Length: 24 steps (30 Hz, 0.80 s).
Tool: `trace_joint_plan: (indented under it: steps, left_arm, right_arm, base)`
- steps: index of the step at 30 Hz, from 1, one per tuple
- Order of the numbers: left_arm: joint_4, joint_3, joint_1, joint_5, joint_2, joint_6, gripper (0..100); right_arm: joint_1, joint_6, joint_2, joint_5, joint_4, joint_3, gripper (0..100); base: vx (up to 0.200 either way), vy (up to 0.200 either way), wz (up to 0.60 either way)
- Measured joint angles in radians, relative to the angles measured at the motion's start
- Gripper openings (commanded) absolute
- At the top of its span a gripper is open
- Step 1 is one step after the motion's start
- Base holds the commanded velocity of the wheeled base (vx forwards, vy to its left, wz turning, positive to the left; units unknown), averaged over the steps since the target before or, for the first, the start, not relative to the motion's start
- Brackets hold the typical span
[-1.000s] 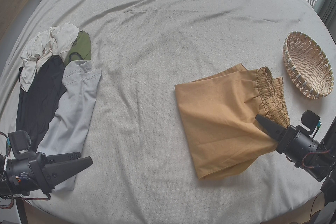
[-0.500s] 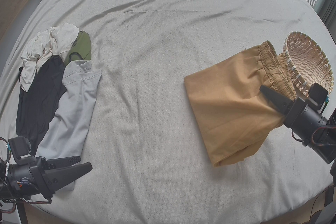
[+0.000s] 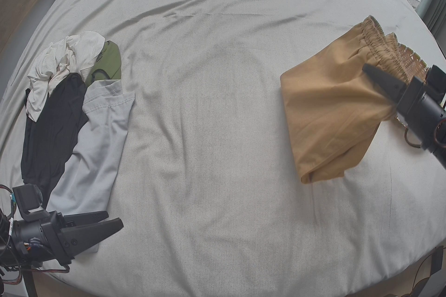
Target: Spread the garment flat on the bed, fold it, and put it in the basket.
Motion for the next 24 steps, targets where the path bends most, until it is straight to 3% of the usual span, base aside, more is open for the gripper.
trace_joint_plan:
  steps: [24]
  left_arm:
    - [-0.052,0.035,0.001,0.000,-0.003,-0.008,100]
  right_arm:
    - [-0.362,-0.070,-0.004,-0.045,0.202,-0.388,0]
  base:
    - [0.000,0.000,0.00]
